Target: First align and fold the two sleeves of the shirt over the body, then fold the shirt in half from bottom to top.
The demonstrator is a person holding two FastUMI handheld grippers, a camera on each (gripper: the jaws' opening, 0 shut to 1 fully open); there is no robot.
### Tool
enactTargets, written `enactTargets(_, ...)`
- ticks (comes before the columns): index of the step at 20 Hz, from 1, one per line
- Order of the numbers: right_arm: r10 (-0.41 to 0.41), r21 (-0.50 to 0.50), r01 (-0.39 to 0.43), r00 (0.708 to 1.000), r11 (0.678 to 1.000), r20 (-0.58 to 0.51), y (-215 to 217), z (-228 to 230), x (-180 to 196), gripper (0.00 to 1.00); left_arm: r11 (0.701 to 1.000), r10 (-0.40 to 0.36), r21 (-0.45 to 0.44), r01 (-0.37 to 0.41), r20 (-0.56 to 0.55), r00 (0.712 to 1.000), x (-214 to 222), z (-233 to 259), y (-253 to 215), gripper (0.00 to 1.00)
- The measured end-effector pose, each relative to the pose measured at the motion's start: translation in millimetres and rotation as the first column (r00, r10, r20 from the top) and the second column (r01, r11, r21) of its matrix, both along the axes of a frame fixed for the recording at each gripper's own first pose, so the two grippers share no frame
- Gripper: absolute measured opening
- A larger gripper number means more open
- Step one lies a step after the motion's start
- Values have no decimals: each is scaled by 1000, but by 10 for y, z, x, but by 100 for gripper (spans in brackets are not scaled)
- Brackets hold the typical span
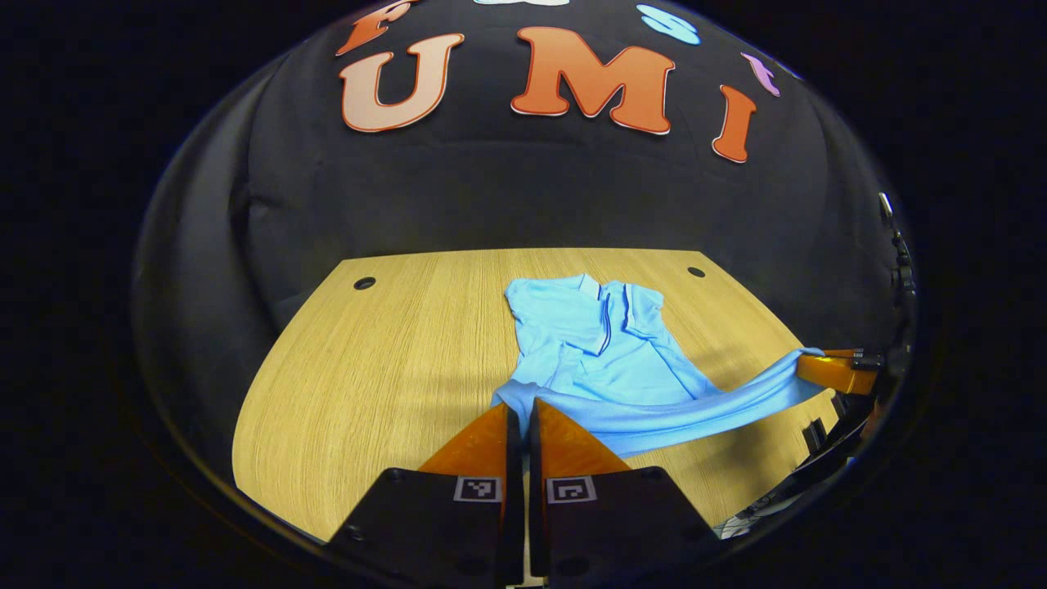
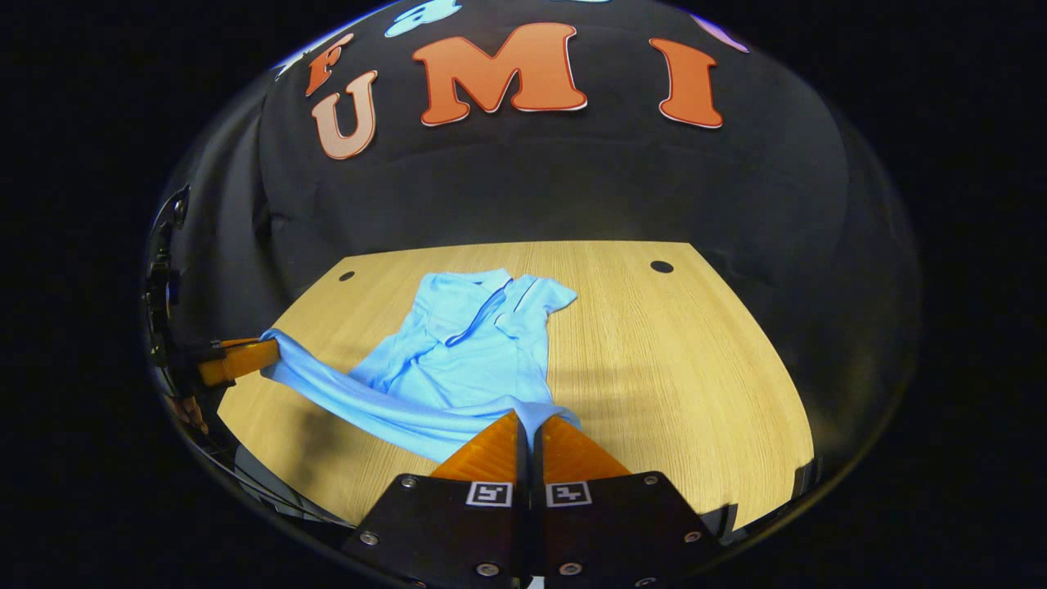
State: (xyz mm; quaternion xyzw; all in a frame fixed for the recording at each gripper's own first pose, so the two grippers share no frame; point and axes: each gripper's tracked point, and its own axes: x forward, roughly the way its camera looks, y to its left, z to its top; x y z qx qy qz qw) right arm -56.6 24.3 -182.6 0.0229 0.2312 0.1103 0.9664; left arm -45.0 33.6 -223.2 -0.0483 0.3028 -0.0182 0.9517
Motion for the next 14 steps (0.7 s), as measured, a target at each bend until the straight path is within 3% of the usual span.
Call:
enactTargets(8, 0, -6, 0, 999, 1000, 38, 143, 332, 568, 1, 999, -46, 16, 45, 61, 997, 668, 289, 56, 6)
enactTargets(14, -5, 16, 5, 1000, 1000, 4, 237, 404, 1085, 1, 1000, -30, 5, 30, 62, 998, 1234, 294, 132, 6)
